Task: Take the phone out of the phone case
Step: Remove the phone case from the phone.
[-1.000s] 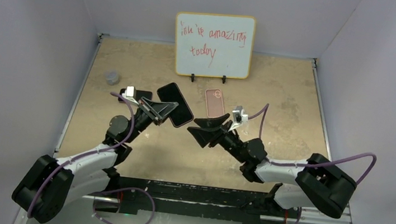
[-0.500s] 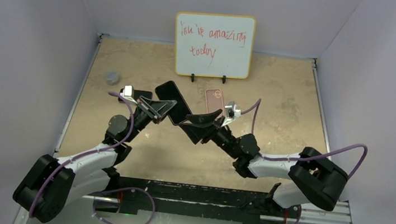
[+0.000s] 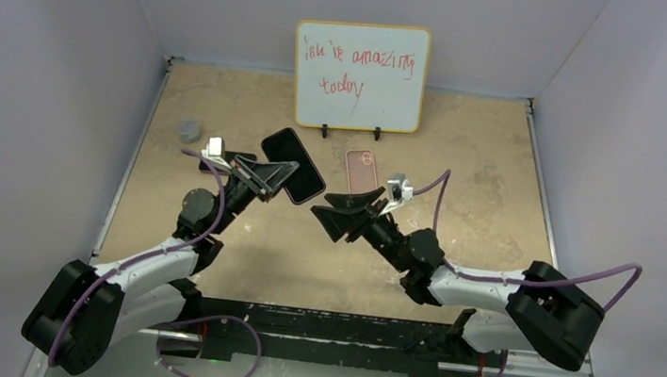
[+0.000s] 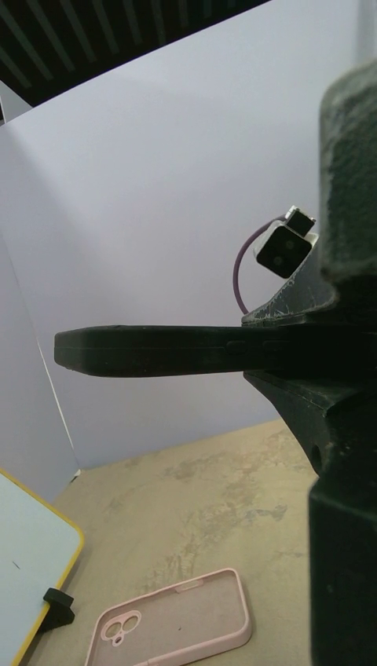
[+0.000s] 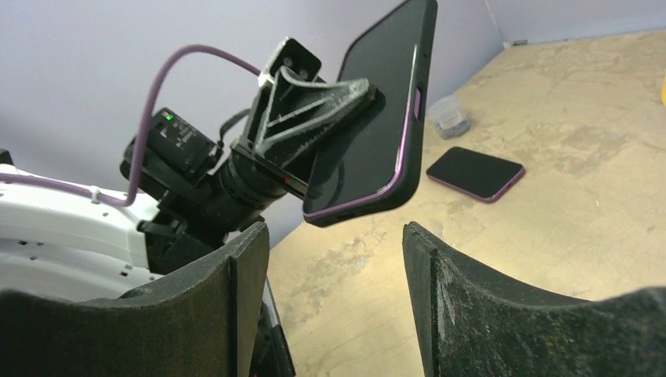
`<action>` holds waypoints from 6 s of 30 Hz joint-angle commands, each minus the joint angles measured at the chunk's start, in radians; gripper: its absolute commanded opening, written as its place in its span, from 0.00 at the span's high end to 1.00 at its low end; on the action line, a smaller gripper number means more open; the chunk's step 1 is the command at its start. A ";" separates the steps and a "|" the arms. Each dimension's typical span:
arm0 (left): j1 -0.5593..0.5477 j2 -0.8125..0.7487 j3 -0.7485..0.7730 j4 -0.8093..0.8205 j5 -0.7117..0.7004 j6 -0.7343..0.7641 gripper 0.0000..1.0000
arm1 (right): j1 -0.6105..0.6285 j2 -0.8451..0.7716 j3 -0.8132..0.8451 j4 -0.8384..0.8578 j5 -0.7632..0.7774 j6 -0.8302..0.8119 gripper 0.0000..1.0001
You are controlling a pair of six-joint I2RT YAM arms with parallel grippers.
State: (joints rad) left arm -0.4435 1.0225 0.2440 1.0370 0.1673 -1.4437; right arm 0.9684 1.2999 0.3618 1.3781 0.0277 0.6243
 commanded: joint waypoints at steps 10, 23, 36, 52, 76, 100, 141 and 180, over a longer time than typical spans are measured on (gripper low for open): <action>0.008 -0.009 0.060 0.136 0.009 -0.025 1.00 | 0.048 0.157 0.107 0.126 -0.025 0.024 0.35; 0.008 -0.009 0.056 0.143 0.030 -0.048 1.00 | 0.049 0.234 0.174 0.151 -0.077 0.006 0.40; 0.006 -0.005 0.047 0.158 0.064 -0.078 1.00 | 0.050 0.231 0.174 0.152 -0.044 -0.040 0.68; -0.006 -0.013 0.041 0.133 0.139 -0.108 1.00 | 0.048 0.149 0.138 0.062 0.037 -0.228 1.00; -0.006 -0.004 0.046 0.173 0.082 -0.072 1.00 | 0.059 0.190 0.128 0.252 -0.133 -0.114 0.42; -0.020 -0.013 0.040 0.172 0.110 -0.084 1.00 | 0.058 0.200 0.128 0.244 -0.031 -0.157 0.62; -0.014 -0.061 -0.011 0.155 -0.007 0.016 1.00 | -0.098 -0.114 -0.092 -0.021 0.072 -0.005 0.45; -0.036 -0.016 -0.038 0.360 -0.054 -0.021 1.00 | -0.089 0.194 0.212 0.202 -0.211 0.275 0.55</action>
State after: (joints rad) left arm -0.4702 1.0035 0.1997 1.2648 0.1287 -1.4559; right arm 0.8722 1.4868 0.5282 1.4982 -0.1459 0.8539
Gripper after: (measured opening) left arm 0.178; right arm 0.497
